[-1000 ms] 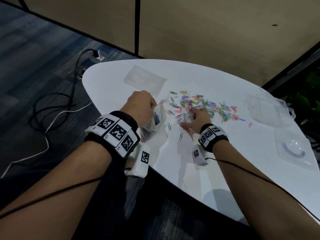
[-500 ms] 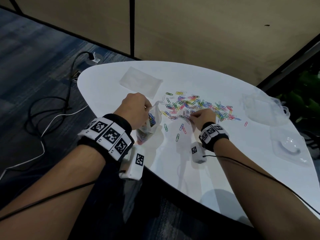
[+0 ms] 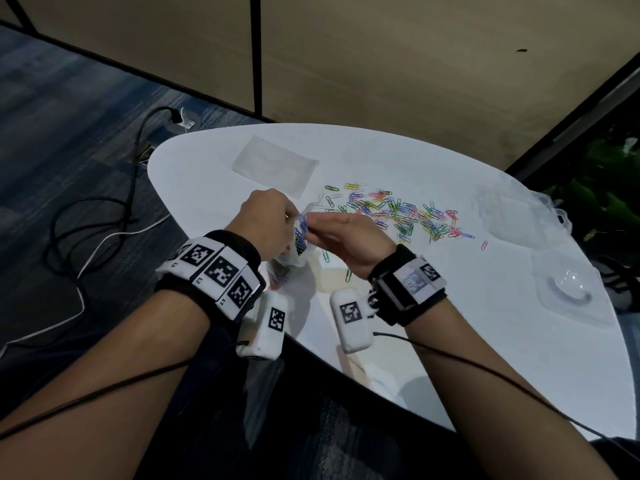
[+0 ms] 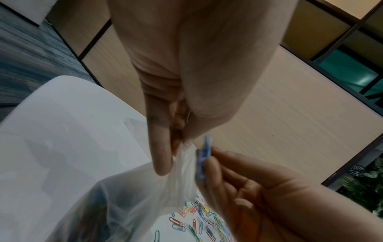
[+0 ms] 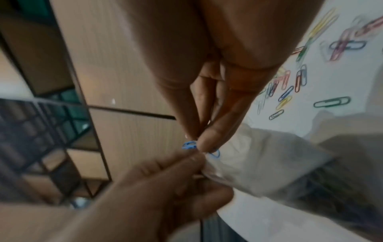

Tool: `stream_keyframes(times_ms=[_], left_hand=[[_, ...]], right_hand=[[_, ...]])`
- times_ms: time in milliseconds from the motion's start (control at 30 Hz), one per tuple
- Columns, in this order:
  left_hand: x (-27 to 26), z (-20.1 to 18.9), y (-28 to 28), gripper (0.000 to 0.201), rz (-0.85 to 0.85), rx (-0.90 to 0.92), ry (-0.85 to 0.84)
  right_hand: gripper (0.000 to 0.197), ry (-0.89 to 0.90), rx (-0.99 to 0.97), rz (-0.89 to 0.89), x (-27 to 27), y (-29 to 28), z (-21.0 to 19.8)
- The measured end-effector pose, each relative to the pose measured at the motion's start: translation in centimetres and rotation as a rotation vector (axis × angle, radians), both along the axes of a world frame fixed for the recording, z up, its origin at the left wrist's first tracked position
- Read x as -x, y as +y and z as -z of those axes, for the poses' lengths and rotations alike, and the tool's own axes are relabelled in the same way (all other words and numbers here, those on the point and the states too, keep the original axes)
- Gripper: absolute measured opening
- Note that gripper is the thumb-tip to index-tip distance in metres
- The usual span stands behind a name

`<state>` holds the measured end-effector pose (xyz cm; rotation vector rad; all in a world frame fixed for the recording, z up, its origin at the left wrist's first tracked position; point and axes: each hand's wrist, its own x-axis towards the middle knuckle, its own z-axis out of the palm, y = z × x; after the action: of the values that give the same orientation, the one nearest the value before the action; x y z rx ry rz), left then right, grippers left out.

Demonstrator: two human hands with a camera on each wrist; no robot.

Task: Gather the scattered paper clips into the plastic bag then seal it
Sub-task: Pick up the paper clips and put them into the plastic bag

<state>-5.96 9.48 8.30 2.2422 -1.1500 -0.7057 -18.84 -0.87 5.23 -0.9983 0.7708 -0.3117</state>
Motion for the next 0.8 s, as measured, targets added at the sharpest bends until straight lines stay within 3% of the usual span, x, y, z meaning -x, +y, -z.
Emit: stream_keyframes(times_ms=[100,167,267,367,433,467,533,600,700,800], left_hand=[[0.0,-0.1,0.0,0.027,-0.032,0.000,0.059],[-0.1,-0.1,0.0,0.027,-0.041,0.001,0.058],[-0.4,0.0,0.2,0.029,-0.051,0.003,0.048],[-1.3,0.3,0.3,0.030,-0.097,0.011,0.055],[-2.0,0.5,0.4,0.030,-0.133,0.028,0.054],[-2.3,0.6,0.4,0.030,-0.151,0.039,0.054],[-2.6,0.7,0.4,0.029,-0.172,0.050,0.054],[-2.7,0.7,0.4,0.028,-0.168,0.048,0.055],[-2.8,0.8,0.4,0.027,-0.157,0.056,0.062],[-2.9,0.9,0.4,0.028,-0.140,0.056,0.054]], right_hand=[[0.011,0.206,0.423,-0.089,-0.7,0.9,0.9],[0.018,0.300,0.684,-0.183,-0.9,1.0,1.3],[0.023,0.206,0.630,-0.208,-0.9,0.2,0.3],[0.027,0.123,0.506,-0.065,-0.6,-2.8,-0.5],[0.028,0.210,0.581,0.021,-1.0,-5.7,0.8],[0.027,0.334,0.701,0.000,-1.4,-7.2,2.0],[0.029,0.637,1.006,-0.191,-2.5,-9.8,4.0],[0.043,0.818,1.180,-0.432,-4.0,-11.2,5.8],[0.056,0.896,1.301,-0.676,-6.1,-11.4,7.3],[0.057,0.867,1.327,-0.842,-6.3,-10.2,7.3]])
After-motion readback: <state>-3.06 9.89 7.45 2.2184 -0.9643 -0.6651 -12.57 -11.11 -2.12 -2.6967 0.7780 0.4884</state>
